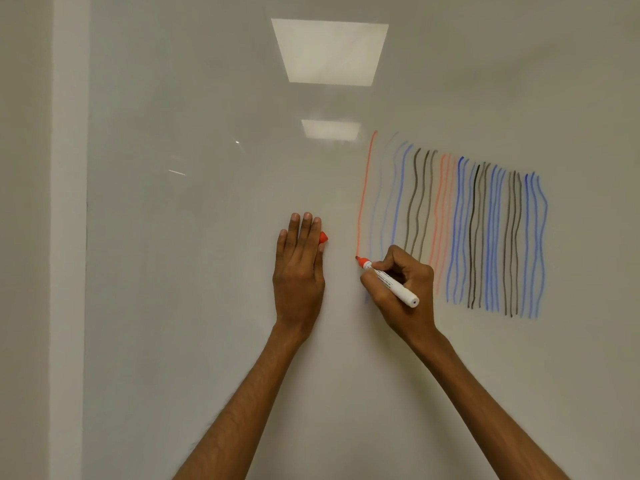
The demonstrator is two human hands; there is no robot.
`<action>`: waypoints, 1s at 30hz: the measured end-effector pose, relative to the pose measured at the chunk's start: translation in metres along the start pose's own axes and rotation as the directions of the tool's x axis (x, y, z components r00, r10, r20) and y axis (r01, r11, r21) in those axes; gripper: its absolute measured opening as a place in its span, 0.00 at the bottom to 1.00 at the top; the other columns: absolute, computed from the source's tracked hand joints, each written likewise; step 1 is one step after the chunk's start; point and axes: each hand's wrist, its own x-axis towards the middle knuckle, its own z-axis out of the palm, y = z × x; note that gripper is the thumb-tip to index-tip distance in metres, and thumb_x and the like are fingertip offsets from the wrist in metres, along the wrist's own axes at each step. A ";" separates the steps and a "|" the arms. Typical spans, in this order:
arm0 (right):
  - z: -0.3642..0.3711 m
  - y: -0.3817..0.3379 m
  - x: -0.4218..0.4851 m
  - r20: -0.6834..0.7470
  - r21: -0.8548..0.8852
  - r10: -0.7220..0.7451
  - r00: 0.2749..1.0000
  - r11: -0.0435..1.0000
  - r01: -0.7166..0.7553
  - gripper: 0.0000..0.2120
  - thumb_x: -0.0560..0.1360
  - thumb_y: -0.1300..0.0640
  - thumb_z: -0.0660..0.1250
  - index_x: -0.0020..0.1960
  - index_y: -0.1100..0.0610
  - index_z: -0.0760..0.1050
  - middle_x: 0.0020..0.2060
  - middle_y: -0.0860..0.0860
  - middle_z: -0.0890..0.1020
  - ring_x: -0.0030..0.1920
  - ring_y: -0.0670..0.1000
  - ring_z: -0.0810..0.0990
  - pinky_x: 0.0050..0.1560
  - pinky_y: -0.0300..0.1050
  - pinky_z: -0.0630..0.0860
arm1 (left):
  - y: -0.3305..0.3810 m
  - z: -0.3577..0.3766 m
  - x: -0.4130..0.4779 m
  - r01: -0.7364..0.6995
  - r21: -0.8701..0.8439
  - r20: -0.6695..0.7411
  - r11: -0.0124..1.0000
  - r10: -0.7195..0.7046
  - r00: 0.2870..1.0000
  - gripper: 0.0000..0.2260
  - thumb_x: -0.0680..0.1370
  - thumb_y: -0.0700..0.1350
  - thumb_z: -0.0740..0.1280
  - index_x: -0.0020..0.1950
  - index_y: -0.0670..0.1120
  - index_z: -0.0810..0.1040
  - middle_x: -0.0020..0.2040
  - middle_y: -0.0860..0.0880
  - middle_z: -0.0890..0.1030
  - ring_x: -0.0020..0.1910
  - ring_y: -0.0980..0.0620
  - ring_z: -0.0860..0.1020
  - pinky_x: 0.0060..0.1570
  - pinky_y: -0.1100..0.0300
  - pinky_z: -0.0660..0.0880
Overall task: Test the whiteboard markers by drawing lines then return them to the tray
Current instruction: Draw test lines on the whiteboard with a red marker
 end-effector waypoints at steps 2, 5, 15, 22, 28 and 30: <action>0.000 0.001 -0.007 0.023 -0.009 0.013 1.000 1.000 -0.013 0.10 0.69 0.55 0.69 0.34 0.59 0.72 0.29 0.49 0.74 0.27 0.52 0.72 0.26 0.48 0.70 | 0.000 0.000 -0.001 0.003 -0.002 0.004 1.000 -0.003 1.000 0.19 0.86 0.46 0.54 0.76 0.40 0.63 0.76 0.44 0.66 0.77 0.45 0.61 0.78 0.51 0.55; -0.001 0.003 -0.017 0.060 -0.023 0.032 0.998 0.999 -0.030 0.10 0.68 0.59 0.70 0.33 0.58 0.71 0.26 0.48 0.73 0.26 0.53 0.73 0.25 0.51 0.70 | -0.001 0.001 -0.002 0.007 0.000 0.009 1.000 -0.007 1.000 0.19 0.86 0.44 0.55 0.76 0.40 0.64 0.76 0.44 0.66 0.78 0.45 0.61 0.77 0.50 0.56; -0.004 0.006 -0.030 0.139 -0.055 0.061 0.988 0.997 -0.054 0.10 0.67 0.59 0.71 0.31 0.57 0.71 0.25 0.48 0.73 0.26 0.52 0.72 0.26 0.49 0.70 | -0.001 0.000 -0.003 0.002 0.004 0.007 1.000 -0.002 1.000 0.19 0.85 0.42 0.57 0.76 0.40 0.64 0.76 0.43 0.66 0.77 0.45 0.61 0.77 0.49 0.56; -0.021 -0.023 0.025 -0.048 0.093 -0.030 0.998 0.995 0.035 0.09 0.75 0.62 0.72 0.39 0.64 0.75 0.31 0.57 0.78 0.28 0.56 0.77 0.28 0.49 0.73 | 0.000 -0.001 -0.003 0.012 0.004 0.001 1.000 -0.012 1.000 0.19 0.85 0.44 0.56 0.76 0.41 0.64 0.76 0.45 0.67 0.77 0.46 0.61 0.77 0.49 0.57; -0.023 -0.037 0.086 -0.163 0.152 -0.006 0.987 0.988 0.031 0.04 0.76 0.62 0.72 0.46 0.62 0.78 0.36 0.55 0.81 0.31 0.54 0.79 0.27 0.52 0.77 | 0.000 -0.001 -0.004 0.018 -0.004 0.009 1.000 -0.018 1.000 0.19 0.85 0.42 0.57 0.75 0.40 0.67 0.76 0.45 0.67 0.78 0.47 0.61 0.77 0.49 0.57; -0.023 -0.038 0.102 -0.167 0.149 -0.024 0.986 0.988 0.049 0.05 0.76 0.61 0.72 0.48 0.62 0.78 0.38 0.55 0.81 0.33 0.56 0.80 0.28 0.51 0.79 | -0.001 -0.001 -0.004 0.018 -0.005 0.009 1.000 -0.018 1.000 0.19 0.85 0.43 0.56 0.75 0.40 0.66 0.76 0.45 0.67 0.78 0.47 0.61 0.77 0.49 0.57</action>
